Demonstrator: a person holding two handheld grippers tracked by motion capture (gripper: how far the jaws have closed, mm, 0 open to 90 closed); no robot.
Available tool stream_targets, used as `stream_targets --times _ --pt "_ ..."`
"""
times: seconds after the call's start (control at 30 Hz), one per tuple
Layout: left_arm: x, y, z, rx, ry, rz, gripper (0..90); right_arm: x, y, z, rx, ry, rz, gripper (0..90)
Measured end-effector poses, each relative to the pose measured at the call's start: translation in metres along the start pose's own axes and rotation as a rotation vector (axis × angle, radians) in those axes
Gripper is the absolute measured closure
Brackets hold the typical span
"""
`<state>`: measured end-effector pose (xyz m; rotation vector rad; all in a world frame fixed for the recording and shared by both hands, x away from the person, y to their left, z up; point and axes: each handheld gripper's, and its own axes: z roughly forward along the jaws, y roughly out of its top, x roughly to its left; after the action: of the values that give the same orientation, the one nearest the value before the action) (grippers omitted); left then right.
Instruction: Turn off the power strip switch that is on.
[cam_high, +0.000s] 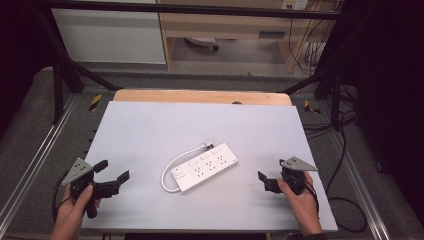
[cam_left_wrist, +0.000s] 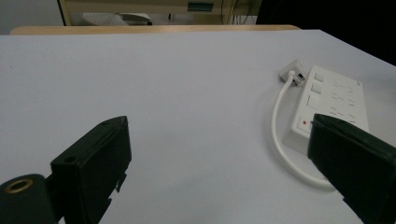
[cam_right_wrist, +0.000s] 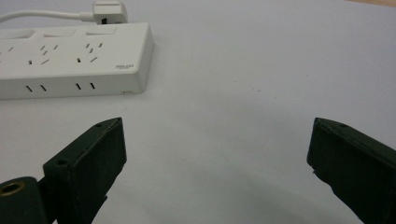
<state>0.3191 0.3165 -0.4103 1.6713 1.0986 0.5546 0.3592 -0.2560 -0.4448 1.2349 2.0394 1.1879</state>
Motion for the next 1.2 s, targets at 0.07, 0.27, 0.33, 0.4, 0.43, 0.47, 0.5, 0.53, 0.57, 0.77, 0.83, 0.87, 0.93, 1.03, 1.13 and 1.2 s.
stream_targets --times 0.07,0.27,0.33,0.4,0.43,0.47,0.5,0.53,0.57,0.77,0.83,0.87,0.93,1.03,1.13,1.2 --pt "0.0 0.0 0.0 0.0 0.001 0.002 6.1 0.001 0.001 0.0 -0.006 0.002 -0.003 4.7" --pt "0.0 0.0 -0.001 -0.005 0.003 0.001 6.1 0.005 0.005 0.0 -0.028 0.004 -0.026 4.4" --pt "-0.001 0.0 -0.001 -0.007 0.002 0.004 5.9 0.006 0.006 -0.002 -0.042 0.003 -0.032 4.4" --pt "-0.001 0.0 -0.001 -0.008 0.003 0.004 5.9 0.006 0.007 -0.004 -0.057 0.005 -0.027 4.7" --pt "-0.001 0.0 -0.001 -0.009 0.003 0.005 6.0 0.007 0.007 -0.005 -0.061 0.007 -0.029 5.0" --pt "-0.001 0.001 -0.002 -0.011 0.004 0.007 5.9 0.007 0.008 -0.005 -0.067 0.01 -0.03 5.0" --pt "-0.001 0.001 -0.002 -0.012 0.004 0.006 5.9 0.008 0.009 -0.006 -0.073 0.01 -0.029 5.0" --pt "-0.001 0.001 -0.002 -0.012 0.004 0.006 5.9 0.009 0.009 -0.007 -0.079 0.012 -0.028 5.0" --pt "-0.001 0.001 -0.002 -0.011 0.005 0.006 5.9 0.009 0.01 -0.007 -0.083 0.013 -0.028 5.0" --pt "-0.001 0.001 -0.001 -0.012 0.004 0.009 5.9 0.012 0.013 -0.008 -0.084 0.019 -0.03 4.9" --pt "-0.001 0.0 -0.001 -0.012 0.004 0.009 5.9 0.012 0.014 -0.008 -0.085 0.019 -0.025 4.7" --pt "-0.001 0.0 -0.001 -0.011 0.004 0.009 5.9 0.012 0.014 -0.009 -0.082 0.022 -0.024 4.7" --pt "-0.001 0.0 -0.001 -0.011 0.003 0.009 5.9 0.012 0.016 -0.009 -0.082 0.025 -0.018 4.6" --pt "-0.001 0.0 -0.001 -0.01 0.003 0.01 5.9 0.012 0.018 -0.01 -0.082 0.029 -0.013 4.3" --pt "-0.001 0.0 -0.001 -0.008 0.001 0.011 5.9 0.012 0.019 -0.01 -0.082 0.029 -0.01 4.2" --pt "-0.001 0.0 -0.001 -0.008 0.001 0.011 5.9 0.013 0.021 -0.01 -0.083 0.03 -0.013 4.1"
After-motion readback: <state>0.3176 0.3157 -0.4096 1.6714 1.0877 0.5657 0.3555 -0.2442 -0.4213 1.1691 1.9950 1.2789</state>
